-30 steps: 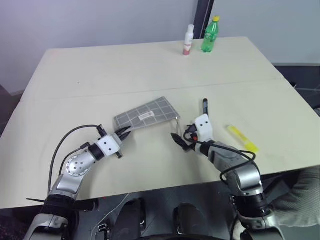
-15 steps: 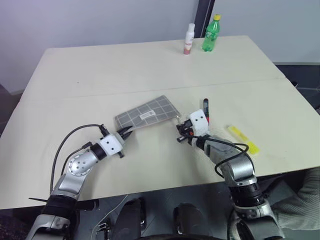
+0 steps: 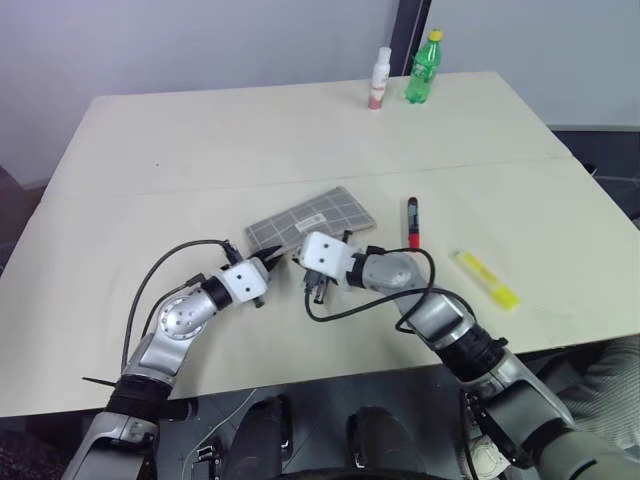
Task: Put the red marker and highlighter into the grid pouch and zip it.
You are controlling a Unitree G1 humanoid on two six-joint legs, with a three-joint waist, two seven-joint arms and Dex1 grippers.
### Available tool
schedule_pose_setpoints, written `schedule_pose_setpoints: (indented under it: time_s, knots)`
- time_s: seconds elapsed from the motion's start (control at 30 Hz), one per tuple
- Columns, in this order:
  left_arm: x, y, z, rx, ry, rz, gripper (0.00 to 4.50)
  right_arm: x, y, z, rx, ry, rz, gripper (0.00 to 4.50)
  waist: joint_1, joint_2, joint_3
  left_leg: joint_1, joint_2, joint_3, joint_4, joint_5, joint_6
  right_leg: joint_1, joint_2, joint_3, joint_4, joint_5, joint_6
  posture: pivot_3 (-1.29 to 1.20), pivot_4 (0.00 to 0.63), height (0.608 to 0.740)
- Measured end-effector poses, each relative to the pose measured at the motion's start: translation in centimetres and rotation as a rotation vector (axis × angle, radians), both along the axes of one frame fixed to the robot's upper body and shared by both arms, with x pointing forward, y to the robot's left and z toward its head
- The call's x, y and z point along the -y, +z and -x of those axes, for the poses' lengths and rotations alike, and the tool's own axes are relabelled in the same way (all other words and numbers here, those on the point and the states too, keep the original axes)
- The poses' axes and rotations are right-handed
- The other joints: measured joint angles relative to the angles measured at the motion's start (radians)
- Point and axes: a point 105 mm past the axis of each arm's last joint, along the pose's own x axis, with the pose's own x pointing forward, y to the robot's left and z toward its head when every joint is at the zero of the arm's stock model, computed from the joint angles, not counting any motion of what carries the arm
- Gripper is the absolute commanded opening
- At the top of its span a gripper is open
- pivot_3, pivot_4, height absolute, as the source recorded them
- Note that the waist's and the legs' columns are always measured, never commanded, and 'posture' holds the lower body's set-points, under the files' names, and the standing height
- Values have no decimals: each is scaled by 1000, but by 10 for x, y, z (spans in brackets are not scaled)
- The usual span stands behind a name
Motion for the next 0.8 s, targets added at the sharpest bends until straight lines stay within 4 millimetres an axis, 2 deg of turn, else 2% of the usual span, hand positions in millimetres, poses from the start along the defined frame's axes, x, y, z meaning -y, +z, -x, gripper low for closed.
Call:
schedule_pose_setpoints:
  time_s: [0.23, 0.27, 0.3, 0.33, 0.43, 0.53, 0.63, 0.7, 0.73, 0.8]
  knots:
    - [5, 1, -3, 2, -1, -2, 0, -5, -3, 6, 34, 109, 30, 45, 0, 0, 0, 0, 0, -1, 0, 0, 0, 1, 0, -1, 0, 0, 0, 0, 150, 740]
    - [5, 1, -3, 2, 0, -1, 0, -2, -4, 5, 26, 99, 21, 611, 1, 0, 0, 0, 0, -1, 0, 0, 0, 1, 0, -1, 0, 0, 0, 0, 150, 740]
    - [5, 1, -3, 3, -1, -1, 0, 2, -5, 5, 17, 87, 7, 927, 2, 0, 0, 0, 0, -1, 0, 0, 0, 2, 0, -1, 0, 0, 0, 0, 150, 740]
    - [5, 1, -3, 3, -1, 0, 0, 9, -7, 4, 8, 71, 0, 1434, 3, 0, 0, 0, 0, -1, 0, 0, -1, 2, 0, -2, 0, 0, 0, 0, 150, 740]
    - [5, 1, -1, 5, -3, -1, 0, 47, -17, 6, -60, -26, -41, 2973, 6, 0, 0, 0, 0, -1, 0, 0, -1, 3, 0, -2, -4, 0, 0, 0, 150, 740]
    - [5, 1, -1, 7, -7, -6, 0, 88, -27, 19, -149, -138, -115, 4481, 9, 0, 0, 1, 0, -2, -3, 0, -1, 5, 0, -3, -8, 0, 0, 0, 150, 740]
    - [5, 2, -1, 9, -7, -8, 0, 114, -27, 35, -218, -225, -231, 4481, 7, 0, 0, 1, 0, -2, -6, 0, -1, 5, 0, -3, -10, 0, 0, 0, 150, 740]
    - [4, 2, -2, 9, -4, -9, 0, 118, -11, 40, -221, -290, -415, 4481, 1, 0, 0, 2, 1, -2, -7, 1, -1, 5, 0, -3, -10, 0, 0, 0, 150, 740]
    - [4, 2, -3, 9, -6, -9, 0, 123, 6, 39, -198, -349, -568, 4481, 0, 0, 0, 2, 1, -2, -8, 1, -2, 5, 1, -3, -9, 0, 0, 0, 150, 740]
    - [5, 1, -4, 11, -13, -7, 0, 134, 27, 41, -143, -445, -760, 4481, 1, 0, 0, 2, 1, -2, -8, 1, -2, 6, 1, -4, -10, 0, 0, 0, 150, 740]
